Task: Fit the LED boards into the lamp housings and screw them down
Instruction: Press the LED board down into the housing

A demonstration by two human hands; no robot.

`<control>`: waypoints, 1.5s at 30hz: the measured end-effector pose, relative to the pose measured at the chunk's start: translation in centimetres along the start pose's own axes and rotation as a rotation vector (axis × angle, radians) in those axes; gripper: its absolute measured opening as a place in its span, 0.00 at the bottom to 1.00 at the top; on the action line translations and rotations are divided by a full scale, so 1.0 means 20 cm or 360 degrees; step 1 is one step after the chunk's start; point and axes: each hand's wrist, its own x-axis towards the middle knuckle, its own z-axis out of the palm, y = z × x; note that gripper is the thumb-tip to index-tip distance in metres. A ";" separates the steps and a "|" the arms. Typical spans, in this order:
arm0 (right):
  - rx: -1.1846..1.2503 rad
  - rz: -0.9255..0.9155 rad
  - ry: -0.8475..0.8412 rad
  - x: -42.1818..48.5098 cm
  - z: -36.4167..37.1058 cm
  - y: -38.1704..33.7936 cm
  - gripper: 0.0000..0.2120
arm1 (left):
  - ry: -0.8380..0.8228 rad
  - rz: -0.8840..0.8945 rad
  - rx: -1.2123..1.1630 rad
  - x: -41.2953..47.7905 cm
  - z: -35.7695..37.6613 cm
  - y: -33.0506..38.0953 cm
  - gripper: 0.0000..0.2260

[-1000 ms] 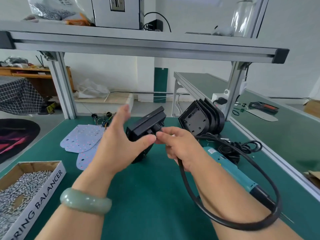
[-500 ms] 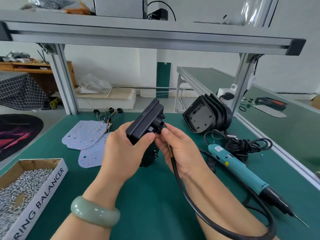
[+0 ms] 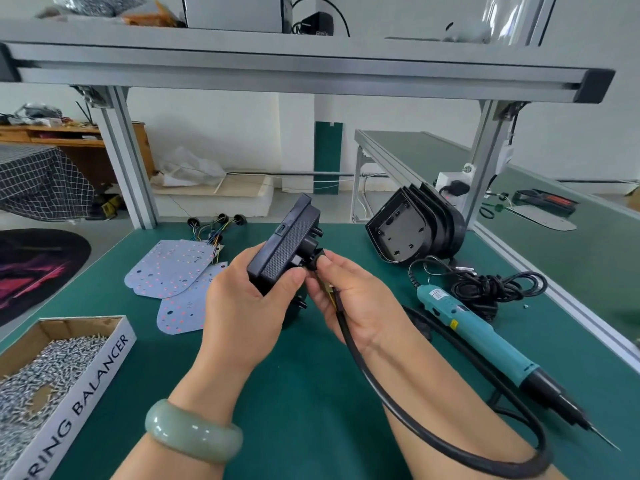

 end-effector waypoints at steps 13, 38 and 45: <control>-0.0221 -0.0272 0.0124 0.01 0.02 0.04 0.08 | 0.0054 -0.0133 -0.0154 0.01 0.01 -0.01 0.04; -0.1461 -0.0809 0.0074 -0.05 -0.04 -0.03 0.08 | -0.0089 -0.0120 0.0008 0.00 -0.02 0.03 0.12; -0.1269 -0.0991 0.0094 -0.08 -0.03 -0.02 0.11 | -0.0109 -0.0184 -0.0170 -0.01 -0.02 0.04 0.12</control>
